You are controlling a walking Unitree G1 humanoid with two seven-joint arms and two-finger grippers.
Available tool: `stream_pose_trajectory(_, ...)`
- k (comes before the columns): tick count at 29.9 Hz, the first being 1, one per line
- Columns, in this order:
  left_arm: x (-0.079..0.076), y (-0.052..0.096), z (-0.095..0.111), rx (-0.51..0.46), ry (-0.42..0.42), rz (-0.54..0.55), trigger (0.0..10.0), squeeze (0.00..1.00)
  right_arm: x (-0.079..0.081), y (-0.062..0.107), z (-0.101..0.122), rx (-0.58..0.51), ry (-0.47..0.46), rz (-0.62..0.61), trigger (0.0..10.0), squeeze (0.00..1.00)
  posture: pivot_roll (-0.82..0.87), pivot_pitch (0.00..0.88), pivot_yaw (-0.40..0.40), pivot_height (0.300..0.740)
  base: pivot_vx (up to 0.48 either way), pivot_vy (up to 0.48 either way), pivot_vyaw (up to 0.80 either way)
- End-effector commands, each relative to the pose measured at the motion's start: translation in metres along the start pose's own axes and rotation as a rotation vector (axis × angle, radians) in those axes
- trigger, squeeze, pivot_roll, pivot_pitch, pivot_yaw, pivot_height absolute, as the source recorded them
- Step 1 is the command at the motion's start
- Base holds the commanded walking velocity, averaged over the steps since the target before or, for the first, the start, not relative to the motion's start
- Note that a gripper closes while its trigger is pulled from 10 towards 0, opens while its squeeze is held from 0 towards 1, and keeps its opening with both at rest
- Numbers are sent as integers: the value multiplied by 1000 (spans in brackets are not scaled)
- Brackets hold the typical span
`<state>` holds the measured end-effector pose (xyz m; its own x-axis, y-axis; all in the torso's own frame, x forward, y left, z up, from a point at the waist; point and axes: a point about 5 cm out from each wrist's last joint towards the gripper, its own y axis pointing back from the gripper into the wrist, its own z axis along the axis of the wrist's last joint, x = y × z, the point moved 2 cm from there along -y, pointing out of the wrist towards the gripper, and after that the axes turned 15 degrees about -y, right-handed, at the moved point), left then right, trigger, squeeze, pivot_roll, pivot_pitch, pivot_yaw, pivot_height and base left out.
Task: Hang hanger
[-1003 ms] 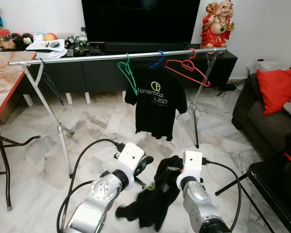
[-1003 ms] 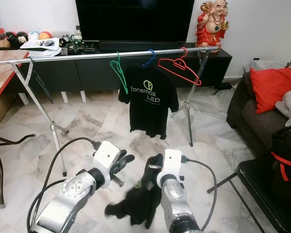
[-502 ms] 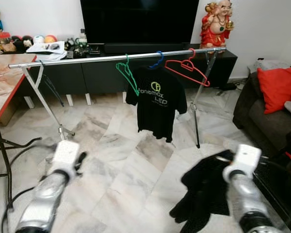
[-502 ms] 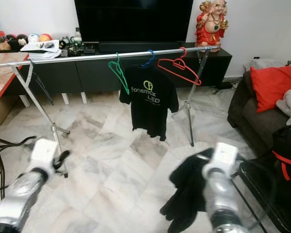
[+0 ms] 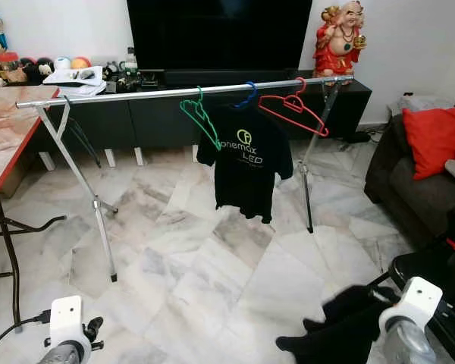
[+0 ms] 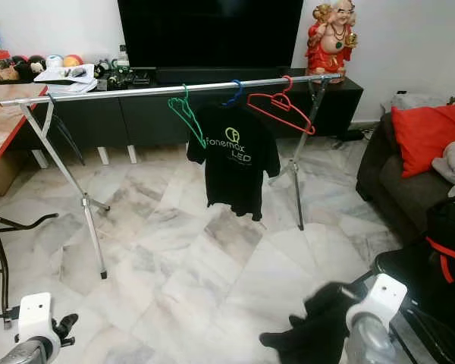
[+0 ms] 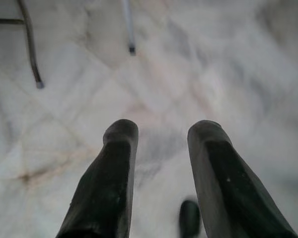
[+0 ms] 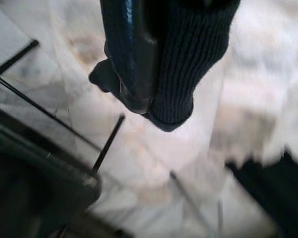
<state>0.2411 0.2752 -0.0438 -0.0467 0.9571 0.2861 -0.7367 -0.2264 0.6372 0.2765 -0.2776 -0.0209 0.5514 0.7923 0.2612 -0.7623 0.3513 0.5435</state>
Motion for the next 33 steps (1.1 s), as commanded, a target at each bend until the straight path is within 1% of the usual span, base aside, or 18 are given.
stream_pose_trajectory(1, -24, 6, -33, 114, -58, -77, 10000, 0, -2, 7, -30, 95, 70, 8, 0, 0, 70, 0, -34, 740, 0, 0, 0)
stream_pose_trajectory(2, -27, 7, -38, 126, -48, -86, 10000, 0, -3, 9, -36, 114, 73, 7, 0, 0, 64, 0, -29, 740, 0, 0, 0)
stream_pose_trajectory(3, -36, 10, -46, 147, -67, -112, 10000, 0, -6, 14, -52, 165, 96, 11, 0, 0, 60, 0, -26, 740, 0, 0, 0)
stream_pose_trajectory(5, -43, 13, -54, 171, -82, -133, 10000, 0, -8, 18, -65, 208, 123, 21, 0, 0, 59, 0, -20, 740, 0, 0, 0)
stream_pose_trajectory(6, -50, 17, -64, 206, -96, -159, 10000, 0, -10, 25, -82, 263, 137, 33, 3451, 0, 51, 0, -11, 740, 0, 0, 0)
stream_pose_trajectory(7, -53, 19, -69, 224, -107, -171, 10000, 0, -12, 30, -92, 293, 141, 34, 9176, 0, 46, 0, -8, 740, 0, 0, 0)
stream_pose_trajectory(8, -55, 21, -73, 241, -117, -180, 10000, 0, -14, 34, -99, 319, 143, 32, 9176, 0, 44, 0, -5, 740, 0, 0, 0)
stream_pose_trajectory(9, -59, 22, -77, 251, -140, -194, 10000, 0, -16, 38, -109, 351, 145, 38, 10000, 0, 39, 0, 1, 740, 0, 0, 0)
stream_pose_trajectory(10, -59, 22, -77, 251, -140, -194, 10000, 0, -16, 38, -109, 351, 145, 38, 10000, 0, 39, 0, 1, 740, 0, 0, 0)
stream_pose_trajectory(11, -62, 24, -80, 256, -140, -197, 10000, 0, -17, 44, -119, 382, 146, 38, 10000, 0, 36, 0, 3, 740, 0, 0, 0)
stream_pose_trajectory(12, -63, 24, -80, 255, -130, -196, 10000, 0, -18, 45, -122, 392, 146, 36, 10000, 0, 36, 0, 3, 740, 0, 0, 0)
stream_pose_trajectory(17, -62, 24, -79, 235, -121, -199, 10000, 0, -20, 50, -130, 410, 129, 29, 10000, 0, 43, 0, -7, 740, 0, 0, 0)
stream_pose_trajectory(18, -57, 23, -79, 234, -122, -187, 10000, 0, -22, 52, -132, 419, 126, 26, 10000, 0, 46, 0, -8, 740, 0, 0, 0)
stream_pose_trajectory(19, -57, 23, -79, 234, -122, -187, 10000, 0, -22, 52, -132, 419, 126, 26, 10000, 0, 46, 0, -8, 740, 0, 0, 0)
stream_pose_trajectory(21, -42, 25, -85, 257, -105, -155, 10000, 0, -27, 54, -134, 427, 108, 9, 10000, 0, 58, 0, -10, 740, 0, 0, 0)
stream_pose_trajectory(24, -33, 26, -89, 269, -97, -152, 10000, 0, -35, 55, -133, 430, 103, -12, 10000, 0, 49, 0, 0, 740, 0, 0, 0)
stream_pose_trajectory(28, -24, 29, -94, 293, -130, -151, 10000, 0, -51, 56, -130, 434, 97, -51, 10000, 0, 54, 0, 18, 740, 0, 0, 0)
stream_pose_trajectory(33, -15, 28, -94, 304, -154, -145, 10000, 0, -61, 59, -130, 429, 70, -86, 10000, 0, 32, 0, 56, 740, 0, 0, 0)
